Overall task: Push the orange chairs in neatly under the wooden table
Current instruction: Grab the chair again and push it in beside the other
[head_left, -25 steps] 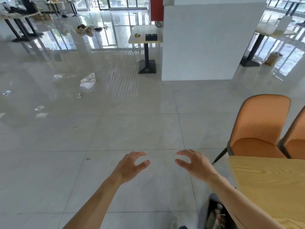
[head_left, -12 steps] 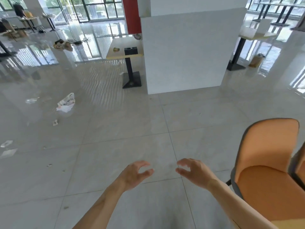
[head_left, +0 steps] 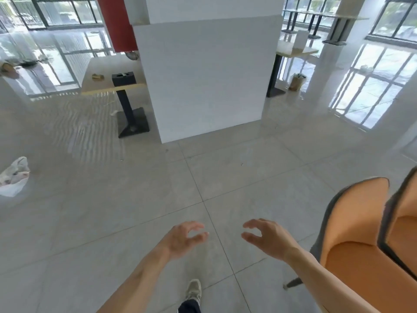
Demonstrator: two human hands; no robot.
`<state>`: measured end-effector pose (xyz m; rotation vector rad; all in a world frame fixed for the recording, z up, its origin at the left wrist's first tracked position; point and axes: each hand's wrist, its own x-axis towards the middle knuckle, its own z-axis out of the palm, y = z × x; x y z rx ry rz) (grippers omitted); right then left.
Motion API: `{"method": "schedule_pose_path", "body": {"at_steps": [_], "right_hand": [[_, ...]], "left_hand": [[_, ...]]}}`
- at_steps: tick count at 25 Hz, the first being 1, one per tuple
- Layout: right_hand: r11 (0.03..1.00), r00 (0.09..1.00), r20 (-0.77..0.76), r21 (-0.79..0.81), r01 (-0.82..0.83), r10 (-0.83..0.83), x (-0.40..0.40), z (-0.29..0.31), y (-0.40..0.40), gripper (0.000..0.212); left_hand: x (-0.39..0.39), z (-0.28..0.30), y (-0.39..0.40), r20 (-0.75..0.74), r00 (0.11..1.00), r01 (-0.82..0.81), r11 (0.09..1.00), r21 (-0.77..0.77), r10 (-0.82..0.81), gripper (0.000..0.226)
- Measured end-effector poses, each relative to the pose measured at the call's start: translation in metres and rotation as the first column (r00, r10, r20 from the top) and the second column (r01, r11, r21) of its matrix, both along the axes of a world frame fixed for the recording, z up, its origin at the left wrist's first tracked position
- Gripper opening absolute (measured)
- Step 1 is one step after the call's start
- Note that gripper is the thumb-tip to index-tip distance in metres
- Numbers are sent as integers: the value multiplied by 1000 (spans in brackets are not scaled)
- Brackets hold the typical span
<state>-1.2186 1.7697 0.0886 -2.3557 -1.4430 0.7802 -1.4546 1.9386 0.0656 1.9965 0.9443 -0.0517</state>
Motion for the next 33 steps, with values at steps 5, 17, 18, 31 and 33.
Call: {"method": "schedule_pose_path", "body": {"at_steps": [5,17,18,31,33], "right_hand": [[984,985,22,-40,174,-174,41,9,69,43],[781,782,18,-35,624,-623,180,-5,61,44],[761,761,12,-25,648,-648,198,-9,57,44],[395,395,-52,21,919,-917,407,-9,-28,42],[297,297,-42,23,955,-954,420,-13,-44,42]], "left_hand": [[77,8,106,-29,978,208,978,4,-208,78],[333,14,163,-87,720,693,721,22,-689,53],[358,14,159,-92,693,720,693,30,-715,52],[679,45,60,-75,317,948,316,31,-945,49],[719,38,40,-93,205,979,204,23,-974,49]]}}
